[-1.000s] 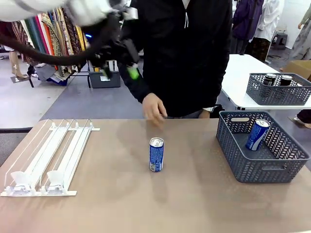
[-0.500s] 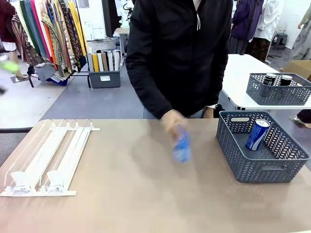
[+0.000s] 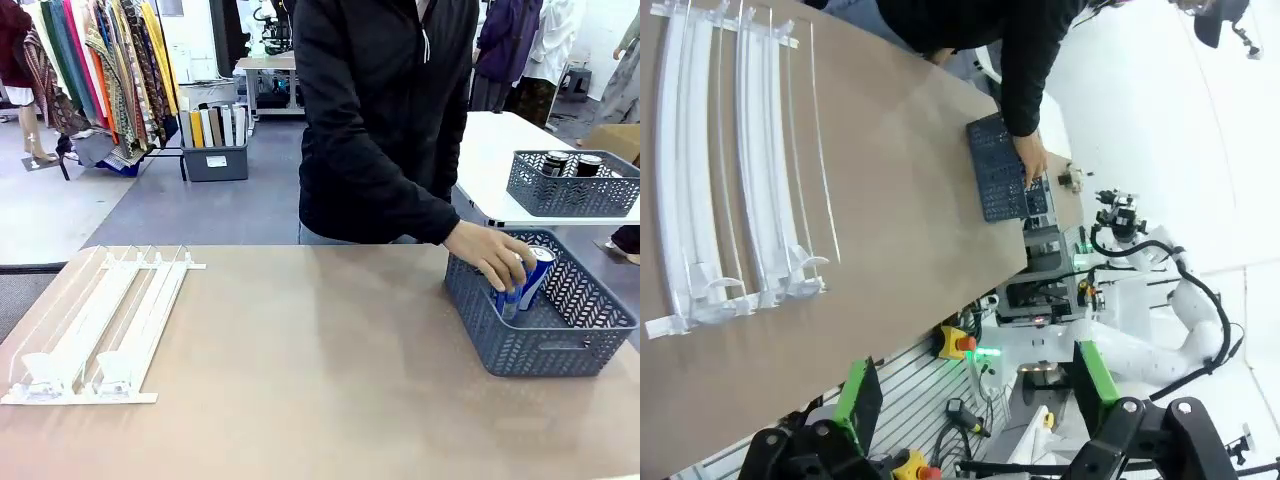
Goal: Retrieve and store the cans from the dispenser.
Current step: Pick up one can from the Automatic Can Dispenser and place it in the middle of the table.
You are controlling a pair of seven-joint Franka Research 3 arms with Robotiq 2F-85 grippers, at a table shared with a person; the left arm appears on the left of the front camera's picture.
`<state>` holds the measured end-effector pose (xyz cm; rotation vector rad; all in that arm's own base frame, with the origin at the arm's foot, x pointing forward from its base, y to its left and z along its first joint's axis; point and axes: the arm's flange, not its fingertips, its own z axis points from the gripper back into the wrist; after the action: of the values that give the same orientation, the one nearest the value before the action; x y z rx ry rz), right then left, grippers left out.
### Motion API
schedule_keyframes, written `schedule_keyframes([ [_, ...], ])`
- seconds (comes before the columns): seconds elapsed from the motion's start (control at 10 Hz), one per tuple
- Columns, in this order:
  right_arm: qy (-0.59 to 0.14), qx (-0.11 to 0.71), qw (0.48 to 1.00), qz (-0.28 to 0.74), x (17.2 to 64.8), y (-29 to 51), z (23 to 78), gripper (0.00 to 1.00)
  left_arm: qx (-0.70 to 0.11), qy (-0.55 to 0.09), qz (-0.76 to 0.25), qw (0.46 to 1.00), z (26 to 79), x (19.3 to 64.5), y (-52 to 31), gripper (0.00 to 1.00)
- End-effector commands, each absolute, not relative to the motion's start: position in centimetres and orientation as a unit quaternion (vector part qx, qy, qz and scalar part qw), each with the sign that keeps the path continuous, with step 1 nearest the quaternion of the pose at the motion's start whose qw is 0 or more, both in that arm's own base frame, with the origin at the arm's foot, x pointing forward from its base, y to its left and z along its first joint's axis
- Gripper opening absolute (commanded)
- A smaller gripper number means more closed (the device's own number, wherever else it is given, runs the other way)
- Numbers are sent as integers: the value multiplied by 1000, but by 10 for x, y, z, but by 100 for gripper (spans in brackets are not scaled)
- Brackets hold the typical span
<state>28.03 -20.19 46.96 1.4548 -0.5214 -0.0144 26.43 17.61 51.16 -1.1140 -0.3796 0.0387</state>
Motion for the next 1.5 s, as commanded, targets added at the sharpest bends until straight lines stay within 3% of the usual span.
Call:
schedule_keyframes([
  [0.0,-245,658,712,3,282,-202,473,100,-521,-203,24,829,527,259,182,100],
  [1.4,-245,658,712,3,282,-202,473,100,-521,-203,24,829,527,259,182,100],
])
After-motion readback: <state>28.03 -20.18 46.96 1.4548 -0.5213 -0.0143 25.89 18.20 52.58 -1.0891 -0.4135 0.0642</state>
